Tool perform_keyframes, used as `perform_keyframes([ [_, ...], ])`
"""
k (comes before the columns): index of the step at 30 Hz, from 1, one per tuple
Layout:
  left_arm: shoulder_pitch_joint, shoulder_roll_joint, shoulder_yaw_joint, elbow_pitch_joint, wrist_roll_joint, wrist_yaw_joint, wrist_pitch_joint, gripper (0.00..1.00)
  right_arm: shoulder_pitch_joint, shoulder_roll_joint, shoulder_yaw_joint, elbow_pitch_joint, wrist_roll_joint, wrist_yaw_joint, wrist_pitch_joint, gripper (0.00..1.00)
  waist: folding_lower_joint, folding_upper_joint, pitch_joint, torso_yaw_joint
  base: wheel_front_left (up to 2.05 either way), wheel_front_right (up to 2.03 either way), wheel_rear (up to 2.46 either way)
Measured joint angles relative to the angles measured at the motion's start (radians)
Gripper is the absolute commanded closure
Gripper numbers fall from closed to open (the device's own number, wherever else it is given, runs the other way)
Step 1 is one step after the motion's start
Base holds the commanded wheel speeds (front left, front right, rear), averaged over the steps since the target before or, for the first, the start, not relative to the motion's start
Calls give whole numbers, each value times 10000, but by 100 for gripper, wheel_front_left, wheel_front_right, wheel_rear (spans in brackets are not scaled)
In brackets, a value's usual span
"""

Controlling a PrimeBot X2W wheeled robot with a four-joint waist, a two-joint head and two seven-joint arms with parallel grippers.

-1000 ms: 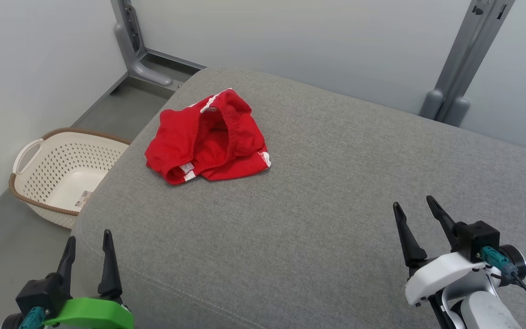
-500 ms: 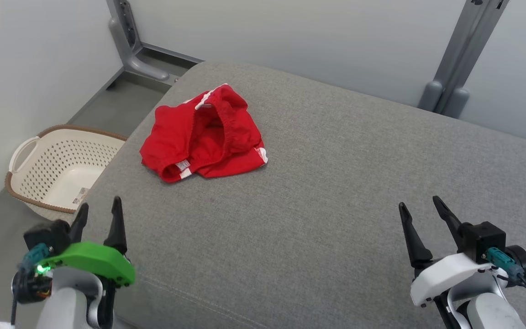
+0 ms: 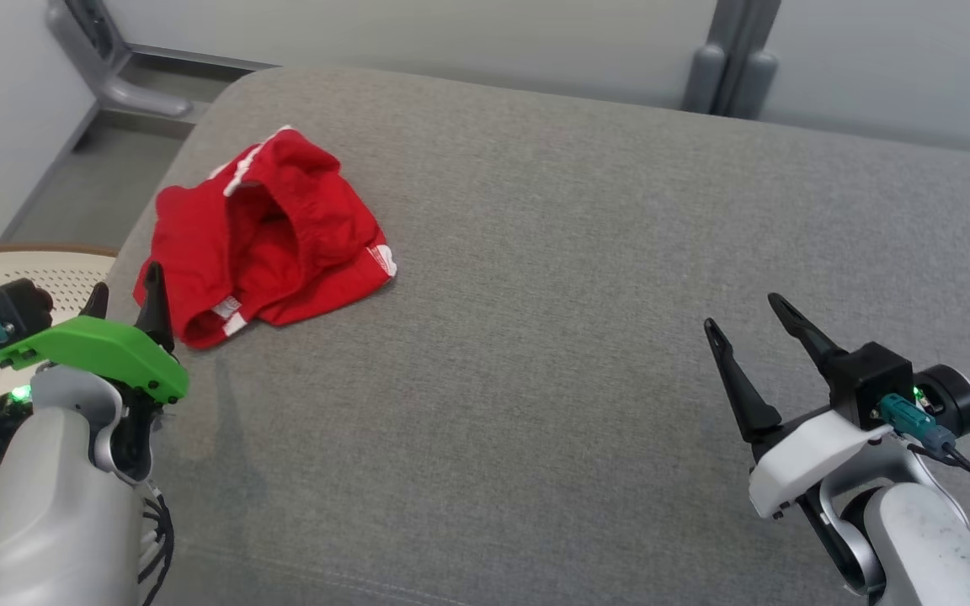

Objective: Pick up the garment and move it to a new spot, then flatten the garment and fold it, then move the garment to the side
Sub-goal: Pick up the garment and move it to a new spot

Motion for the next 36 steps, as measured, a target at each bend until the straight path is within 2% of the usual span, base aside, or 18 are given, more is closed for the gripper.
perform_keyframes([
  [5,-590,570,-144,731,-341,0,343,0,-313,-234,349,-652,13,0,345,0,0,0,521,-748,0,0,0],
  [9,-888,1024,-378,1388,-182,0,430,0,-109,-403,104,-1156,21,0,619,0,0,0,917,-1405,0,0,0],
  [12,-1064,1137,-458,1848,-90,109,489,0,217,-571,-161,-1547,6,0,834,0,0,0,1208,-1850,0,0,0],
  [15,-1274,1348,-479,2245,10,516,410,0,343,-667,-330,-1973,-29,-2,972,0,0,0,1505,-2257,0,0,0],
  [19,-1476,1616,-337,2811,56,1290,299,0,383,-708,-353,-2395,-27,0,1070,0,0,0,1887,-2723,0,0,0],
  [23,-1571,1574,-178,3367,-121,1653,550,0,431,-702,-384,-2604,-27,0,1149,0,0,0,2198,-3077,0,0,0],
  [24,-1603,1574,-203,3475,-117,1687,623,51,441,-692,-384,-2637,-27,0,1158,0,0,0,2257,-3145,0,0,0],
  [25,-1661,1569,-215,3507,-121,1689,662,83,450,-685,-403,-2660,-27,0,1172,0,0,1,2301,-3184,0,0,0],
  [26,-1761,1540,-211,3540,-136,1676,708,100,473,-671,-428,-2669,-27,0,1175,0,0,1,2355,-3208,0,0,0],
  [30,-1960,1461,-326,3519,-140,1530,472,100,478,-568,-320,-2579,-2,0,1076,0,0,0,2347,-3131,0,0,0],
  [36,-2566,1758,-752,2832,286,1193,-523,100,333,-138,-140,-1825,159,0,546,0,0,1,1864,-2933,0,0,0],
])
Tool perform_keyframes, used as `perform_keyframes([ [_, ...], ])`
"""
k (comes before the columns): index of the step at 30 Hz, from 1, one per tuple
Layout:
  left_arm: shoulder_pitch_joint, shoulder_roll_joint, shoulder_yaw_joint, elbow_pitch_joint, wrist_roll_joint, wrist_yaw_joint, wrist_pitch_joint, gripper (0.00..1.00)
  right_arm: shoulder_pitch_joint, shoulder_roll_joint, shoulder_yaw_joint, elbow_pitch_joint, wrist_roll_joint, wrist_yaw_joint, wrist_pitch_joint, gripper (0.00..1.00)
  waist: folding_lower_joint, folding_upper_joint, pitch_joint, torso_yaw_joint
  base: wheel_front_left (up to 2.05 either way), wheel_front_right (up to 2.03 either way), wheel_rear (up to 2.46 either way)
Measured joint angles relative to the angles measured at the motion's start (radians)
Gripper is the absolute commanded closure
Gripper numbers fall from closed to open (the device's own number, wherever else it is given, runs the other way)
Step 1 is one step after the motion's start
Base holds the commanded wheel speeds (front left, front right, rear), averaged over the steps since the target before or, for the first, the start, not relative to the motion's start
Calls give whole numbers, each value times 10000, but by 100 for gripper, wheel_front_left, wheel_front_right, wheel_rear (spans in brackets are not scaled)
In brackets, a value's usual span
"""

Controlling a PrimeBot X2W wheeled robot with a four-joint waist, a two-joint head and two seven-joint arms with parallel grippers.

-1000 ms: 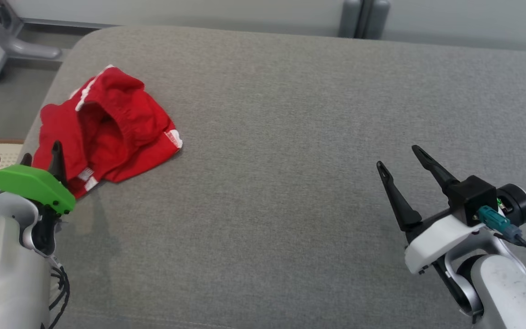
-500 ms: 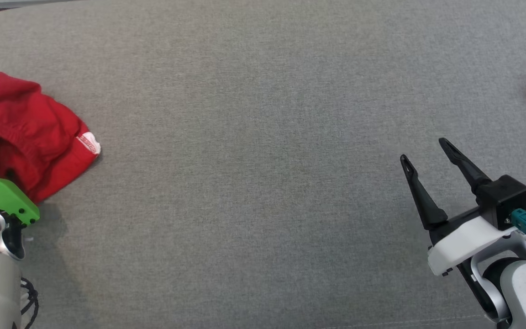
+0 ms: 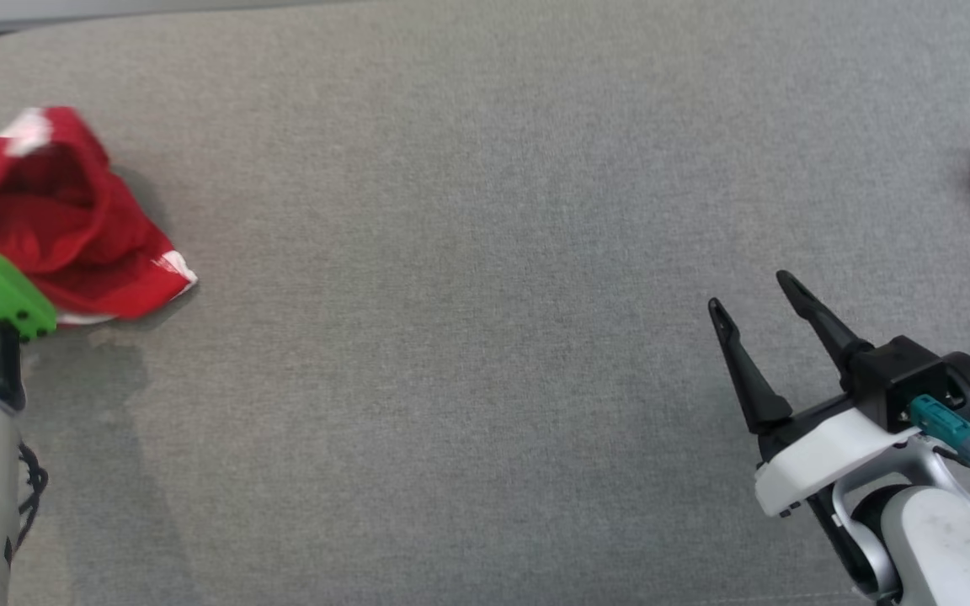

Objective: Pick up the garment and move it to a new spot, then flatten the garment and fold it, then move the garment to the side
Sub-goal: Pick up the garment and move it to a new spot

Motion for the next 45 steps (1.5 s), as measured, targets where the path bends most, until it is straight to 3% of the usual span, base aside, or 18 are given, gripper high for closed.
perform_keyframes([
  [7,-1174,-23,-1080,-1365,861,-681,-366,100,-114,568,119,1124,150,0,-767,0,0,0,-1110,277,0,0,0],
  [17,-2053,-1492,-2224,-3731,752,-1106,79,100,-100,947,303,1839,199,0,-1214,0,0,0,-2537,166,0,0,0],
  [20,-1933,-2213,-2690,-4479,380,-1154,313,100,-112,970,291,1871,180,0,-1258,0,0,0,-2772,-282,0,0,0],
  [24,-1431,-2658,-3271,-4886,52,-1189,522,100,-205,968,337,1871,174,0,-1264,0,0,0,-2869,-905,0,0,0],
  [32,-352,-3110,-4240,-4853,-821,-1204,399,100,-449,974,259,1919,171,-2,-1404,0,0,0,-2650,-2382,0,0,0],
  [38,889,-3026,-4498,-3369,-961,-1202,173,100,-564,1051,234,1969,146,0,-1553,0,0,0,-2276,-3388,0,0,0],
  [39,1037,-2997,-4573,-3114,-949,-1200,219,79,-564,1057,219,1983,144,-2,-1582,0,0,0,-2212,-3481,0,0,0],
  [40,1212,-2953,-4673,-2784,-903,-1189,245,0,-565,1062,190,1996,142,-2,-1611,0,0,0,-2116,-3575,0,0,0],
  [45,1695,-2859,-4732,-1770,-955,-1133,142,0,-580,1143,163,2050,84,-2,-1611,0,0,0,-1759,-3709,0,0,0],
])
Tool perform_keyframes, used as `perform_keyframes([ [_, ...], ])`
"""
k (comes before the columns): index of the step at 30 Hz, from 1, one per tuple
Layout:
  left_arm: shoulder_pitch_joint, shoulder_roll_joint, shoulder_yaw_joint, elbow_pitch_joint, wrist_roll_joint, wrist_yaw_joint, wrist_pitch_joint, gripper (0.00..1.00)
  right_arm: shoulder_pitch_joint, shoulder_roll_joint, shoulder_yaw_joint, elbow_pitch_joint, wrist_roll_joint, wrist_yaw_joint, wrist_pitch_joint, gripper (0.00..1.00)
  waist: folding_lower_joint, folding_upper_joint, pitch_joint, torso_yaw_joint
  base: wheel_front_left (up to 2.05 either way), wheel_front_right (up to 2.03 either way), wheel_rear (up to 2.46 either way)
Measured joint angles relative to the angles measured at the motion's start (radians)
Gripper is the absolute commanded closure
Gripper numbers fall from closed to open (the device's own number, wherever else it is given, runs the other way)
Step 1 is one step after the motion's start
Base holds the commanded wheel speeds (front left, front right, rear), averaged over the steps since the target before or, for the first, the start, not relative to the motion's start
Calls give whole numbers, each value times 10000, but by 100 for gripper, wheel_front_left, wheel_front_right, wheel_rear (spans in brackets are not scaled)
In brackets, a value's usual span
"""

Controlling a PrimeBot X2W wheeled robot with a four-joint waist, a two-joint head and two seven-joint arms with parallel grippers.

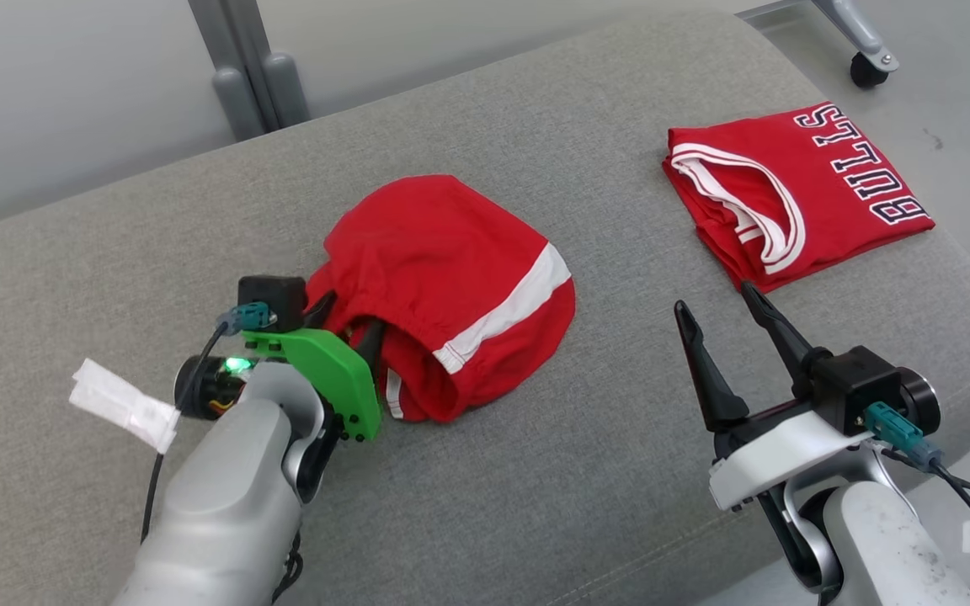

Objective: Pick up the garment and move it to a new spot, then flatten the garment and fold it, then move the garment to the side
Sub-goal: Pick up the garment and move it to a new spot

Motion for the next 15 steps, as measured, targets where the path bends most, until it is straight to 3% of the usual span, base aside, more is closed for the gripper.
perform_keyframes([
  [6,637,8,234,-295,-593,-29,-748,0,35,-173,-209,56,-6,0,8,0,0,0,-5,375,0,0,0],
  [11,1700,568,437,-1432,-784,-54,-1471,0,336,-270,-391,35,-2,0,111,0,0,0,-297,1076,0,0,0],
  [15,2586,1087,1118,-2943,-683,286,-1674,0,604,-270,-694,-48,0,2,153,0,0,0,-611,1725,0,0,0],
])
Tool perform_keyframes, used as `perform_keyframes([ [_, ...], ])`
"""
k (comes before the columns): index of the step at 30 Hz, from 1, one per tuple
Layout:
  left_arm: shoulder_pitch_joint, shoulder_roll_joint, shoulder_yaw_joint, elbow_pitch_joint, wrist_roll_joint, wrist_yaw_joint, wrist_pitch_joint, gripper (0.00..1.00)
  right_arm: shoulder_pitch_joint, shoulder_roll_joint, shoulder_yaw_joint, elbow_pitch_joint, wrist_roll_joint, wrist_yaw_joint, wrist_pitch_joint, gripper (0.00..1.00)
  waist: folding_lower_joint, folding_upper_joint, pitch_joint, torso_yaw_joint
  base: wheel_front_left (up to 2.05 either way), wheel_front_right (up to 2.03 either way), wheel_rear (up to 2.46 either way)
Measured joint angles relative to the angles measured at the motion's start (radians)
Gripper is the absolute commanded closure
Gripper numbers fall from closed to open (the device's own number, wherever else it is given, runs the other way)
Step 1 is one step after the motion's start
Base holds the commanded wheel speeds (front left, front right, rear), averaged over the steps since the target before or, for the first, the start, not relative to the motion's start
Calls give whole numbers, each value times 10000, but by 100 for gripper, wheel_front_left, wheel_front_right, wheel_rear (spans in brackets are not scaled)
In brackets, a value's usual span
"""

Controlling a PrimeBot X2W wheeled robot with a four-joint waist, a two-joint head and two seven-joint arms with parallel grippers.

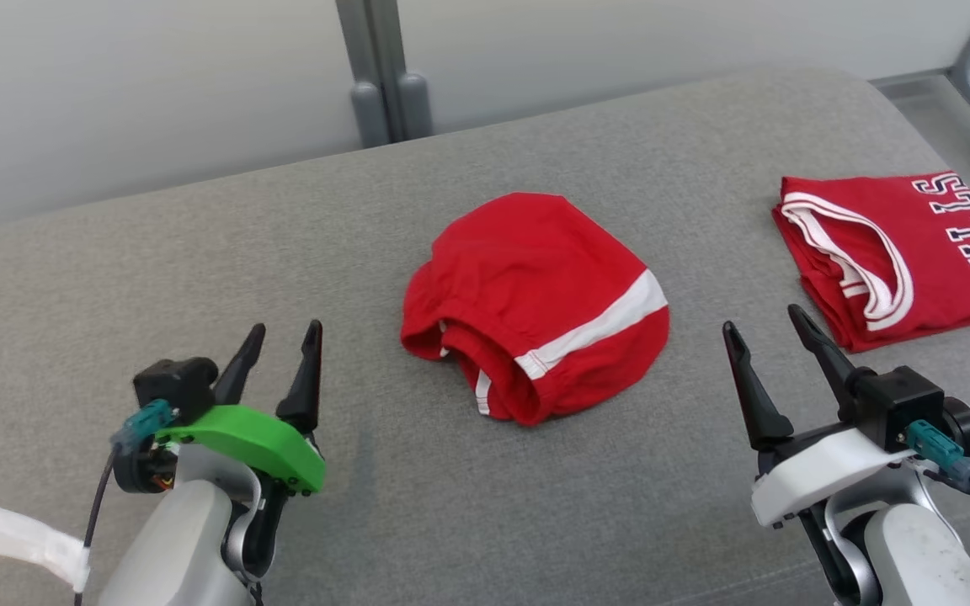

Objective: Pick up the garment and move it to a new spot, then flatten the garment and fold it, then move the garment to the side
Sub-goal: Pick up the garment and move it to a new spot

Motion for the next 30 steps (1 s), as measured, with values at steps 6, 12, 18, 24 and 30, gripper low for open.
perform_keyframes([
  [6,1759,209,1517,-3087,926,382,-42,0,283,8,-334,54,2,-2,2,0,0,0,-367,977,0,0,0],
  [12,3147,167,2337,-4426,2061,405,-42,0,469,29,-585,453,92,-2,-161,0,0,0,-654,1767,0,0,0],
  [18,4016,-21,3014,-4920,2824,305,-42,0,652,79,-734,851,90,-2,-238,0,0,0,-917,2203,0,0,0],
  [24,4565,-259,3513,-4995,3223,123,-42,0,777,94,-744,1068,77,-2,-242,0,0,0,-1036,2259,0,0,0],
  [30,4817,-522,3737,-5016,3476,-33,-42,0,786,105,-740,1112,58,-2,-257,0,0,0,-1041,2220,0,0,0],
])
